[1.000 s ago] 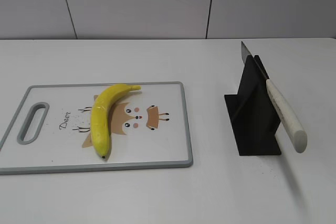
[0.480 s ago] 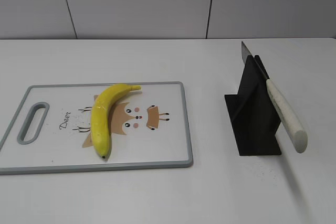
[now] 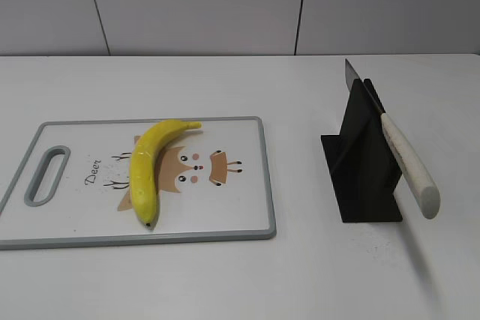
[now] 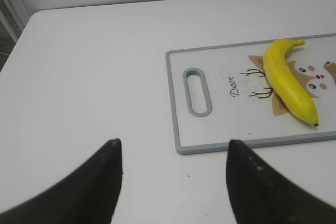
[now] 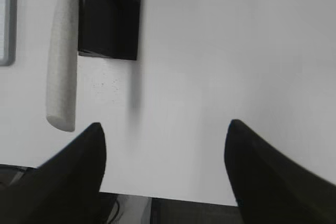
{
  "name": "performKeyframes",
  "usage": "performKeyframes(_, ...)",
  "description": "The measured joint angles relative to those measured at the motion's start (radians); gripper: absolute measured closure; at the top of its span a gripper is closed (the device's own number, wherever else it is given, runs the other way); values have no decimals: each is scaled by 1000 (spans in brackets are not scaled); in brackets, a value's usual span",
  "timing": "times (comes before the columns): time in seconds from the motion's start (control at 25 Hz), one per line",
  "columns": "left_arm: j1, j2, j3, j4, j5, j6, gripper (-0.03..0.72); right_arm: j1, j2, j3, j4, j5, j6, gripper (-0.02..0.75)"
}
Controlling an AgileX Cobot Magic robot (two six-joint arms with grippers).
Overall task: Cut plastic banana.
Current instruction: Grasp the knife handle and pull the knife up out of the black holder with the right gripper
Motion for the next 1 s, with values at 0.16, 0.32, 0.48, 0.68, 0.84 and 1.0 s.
performKeyframes(0.16, 0, 0, 0, 0, 0, 0, 94, 13, 125, -78, 32, 14, 0, 186)
performKeyframes(0.32, 0, 0, 0, 0, 0, 0, 95, 80, 221, -137, 32, 15, 8, 186)
performKeyframes(0.48, 0, 0, 0, 0, 0, 0, 95, 181, 291, -174, 25, 15, 66, 186)
performKeyframes(0.68, 0, 0, 0, 0, 0, 0, 95, 301, 383, -206, -18, 14, 143, 207)
performKeyframes(0.84, 0, 0, 0, 0, 0, 0, 95, 339, 453, -210, -30, 12, 193, 211)
performKeyframes(1.0, 0, 0, 0, 0, 0, 0, 95, 342, 523, -210, -60, 12, 216, 211)
